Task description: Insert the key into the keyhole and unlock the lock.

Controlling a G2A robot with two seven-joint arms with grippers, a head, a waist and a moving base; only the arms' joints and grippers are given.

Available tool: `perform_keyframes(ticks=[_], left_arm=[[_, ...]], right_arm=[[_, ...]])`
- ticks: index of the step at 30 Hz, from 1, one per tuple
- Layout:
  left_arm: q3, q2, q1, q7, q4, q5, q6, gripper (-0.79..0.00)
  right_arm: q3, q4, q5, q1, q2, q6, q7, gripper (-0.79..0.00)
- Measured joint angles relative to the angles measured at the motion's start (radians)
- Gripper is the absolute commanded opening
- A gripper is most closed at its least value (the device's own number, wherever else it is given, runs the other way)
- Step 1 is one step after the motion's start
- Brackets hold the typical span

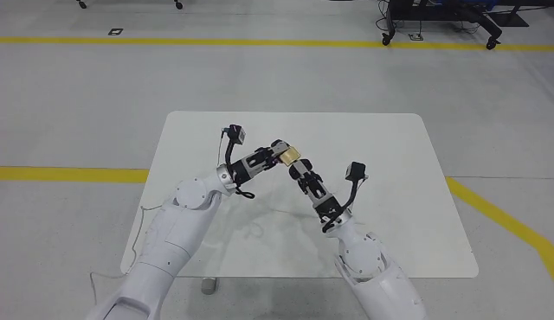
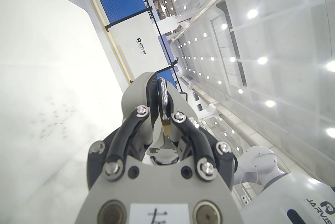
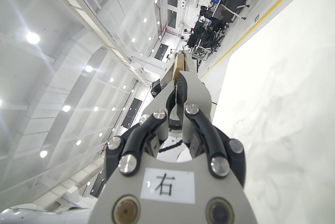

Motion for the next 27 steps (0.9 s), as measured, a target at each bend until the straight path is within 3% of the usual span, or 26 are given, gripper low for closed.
perform_keyframes(ticks=[15,20,22,23,24,25,27], left_arm=[[-0.005,-0.008,-0.01,-0.021,0.047,-0.122,0.027,-0.785],[-0.008,-0.012,-0.014,-0.036,0.07,-0.169,0.032,-0.785],[-0.008,-0.014,-0.015,-0.041,0.082,-0.198,0.051,-0.785],[-0.008,-0.015,-0.016,-0.044,0.088,-0.213,0.064,-0.785],[-0.007,-0.018,-0.017,-0.053,0.098,-0.239,0.089,-0.785],[-0.005,-0.02,-0.018,-0.067,0.106,-0.264,0.115,-0.785],[-0.003,-0.025,-0.025,-0.113,0.129,-0.333,0.18,-0.785]], right_arm=[[0.001,-0.006,0.008,-0.003,0.0,-0.001,-0.004,0.0],[0.039,-0.055,0.17,-0.028,0.006,0.004,0.073,-0.028],[0.062,-0.079,0.236,-0.042,0.01,0.001,0.109,-0.234],[0.07,-0.089,0.262,-0.048,0.012,-0.003,0.123,-0.542],[0.08,-0.101,0.293,-0.055,0.013,-0.01,0.14,-0.628],[0.086,-0.109,0.31,-0.059,0.015,-0.016,0.152,-0.785],[0.097,-0.125,0.335,-0.068,0.017,-0.034,0.171,-0.785]])
